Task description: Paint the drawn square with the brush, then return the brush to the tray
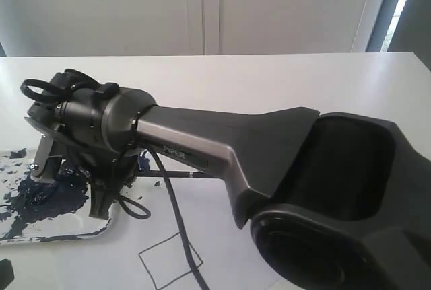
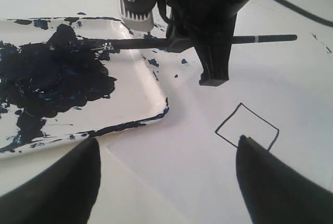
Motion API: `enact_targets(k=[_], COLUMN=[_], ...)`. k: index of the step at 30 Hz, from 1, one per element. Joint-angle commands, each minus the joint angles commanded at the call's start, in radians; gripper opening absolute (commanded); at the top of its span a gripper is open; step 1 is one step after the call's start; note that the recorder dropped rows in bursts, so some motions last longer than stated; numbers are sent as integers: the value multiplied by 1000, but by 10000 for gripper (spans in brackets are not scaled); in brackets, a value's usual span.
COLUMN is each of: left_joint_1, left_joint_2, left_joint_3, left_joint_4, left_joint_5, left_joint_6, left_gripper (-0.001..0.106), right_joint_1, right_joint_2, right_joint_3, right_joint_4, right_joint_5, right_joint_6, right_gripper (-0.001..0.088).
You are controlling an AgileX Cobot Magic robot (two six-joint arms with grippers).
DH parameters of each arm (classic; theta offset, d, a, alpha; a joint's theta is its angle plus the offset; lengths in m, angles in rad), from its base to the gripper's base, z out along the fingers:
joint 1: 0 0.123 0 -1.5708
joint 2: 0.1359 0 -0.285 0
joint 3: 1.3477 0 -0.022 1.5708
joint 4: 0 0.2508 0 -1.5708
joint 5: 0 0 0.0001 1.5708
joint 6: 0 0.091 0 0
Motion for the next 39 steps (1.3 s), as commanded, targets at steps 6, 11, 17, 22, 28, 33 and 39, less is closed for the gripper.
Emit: enact_targets(k=[6, 11, 17, 22, 28, 33, 39], left_joint_1=[0, 0, 0, 0, 0, 0, 0], left_joint_2=[0, 0, 0, 0, 0, 0, 0], left_joint_3=[0, 0, 0, 0, 0, 0, 0], left_joint_4=[0, 0, 0, 0, 0, 0, 0], left_joint_5=[0, 0, 0, 0, 0, 0, 0], left_joint_6=[0, 0, 0, 0, 0, 0, 0], left_gripper=[749, 749, 749, 749, 749, 749, 749], right_joint_1=[42, 58, 60, 60, 58, 69, 69], right_joint_2=[3, 34, 83, 88, 83, 60, 85], right_joint_3=[0, 0, 0, 5, 5, -10, -8], right_joint_4=[59, 63, 31, -31, -78, 43, 72], right_joint_5=[-10, 1, 68, 68, 30, 0, -8], right_joint_6=[-46, -44, -44, 9, 62, 27, 21], right_gripper=[0, 0, 0, 0, 0, 0, 0])
